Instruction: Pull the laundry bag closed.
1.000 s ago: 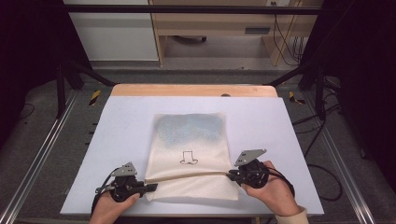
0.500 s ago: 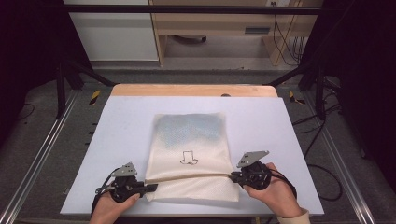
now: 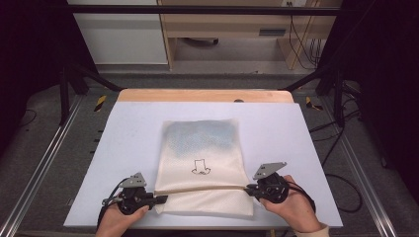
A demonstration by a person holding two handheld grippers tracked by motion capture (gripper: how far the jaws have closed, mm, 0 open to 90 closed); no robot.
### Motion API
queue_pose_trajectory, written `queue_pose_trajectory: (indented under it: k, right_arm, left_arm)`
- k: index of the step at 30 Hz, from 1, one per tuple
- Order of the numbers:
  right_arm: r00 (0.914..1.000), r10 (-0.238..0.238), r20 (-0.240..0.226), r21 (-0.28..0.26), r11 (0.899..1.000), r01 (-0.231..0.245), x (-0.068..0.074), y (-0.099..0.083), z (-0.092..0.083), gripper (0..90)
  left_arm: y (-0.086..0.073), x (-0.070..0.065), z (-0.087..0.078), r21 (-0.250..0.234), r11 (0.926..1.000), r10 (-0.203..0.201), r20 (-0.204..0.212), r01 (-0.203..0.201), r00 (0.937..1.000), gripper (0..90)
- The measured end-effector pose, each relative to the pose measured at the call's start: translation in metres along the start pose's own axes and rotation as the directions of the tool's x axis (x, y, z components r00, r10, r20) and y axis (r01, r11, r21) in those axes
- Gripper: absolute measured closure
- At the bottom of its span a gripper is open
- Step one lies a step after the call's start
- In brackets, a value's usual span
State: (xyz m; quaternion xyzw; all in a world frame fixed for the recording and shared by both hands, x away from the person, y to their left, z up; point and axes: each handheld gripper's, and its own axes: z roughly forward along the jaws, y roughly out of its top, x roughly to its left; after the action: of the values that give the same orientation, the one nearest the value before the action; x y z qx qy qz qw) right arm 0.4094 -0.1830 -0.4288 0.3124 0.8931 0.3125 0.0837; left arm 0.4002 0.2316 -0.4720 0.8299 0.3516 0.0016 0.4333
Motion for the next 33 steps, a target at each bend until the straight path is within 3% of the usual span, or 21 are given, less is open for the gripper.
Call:
queue_pose_trajectory:
  k: [33]
  right_arm:
    - [1.0000, 0.003, 0.000, 0.030, 1.000, -0.003, -0.0010, -0.0081, 0.0037, 82.2]
  left_arm:
    - [-0.0002, -0.0006, 0.0004, 0.010, 0.9999, 0.004, -0.011, -0.003, 0.9999, 83.4]
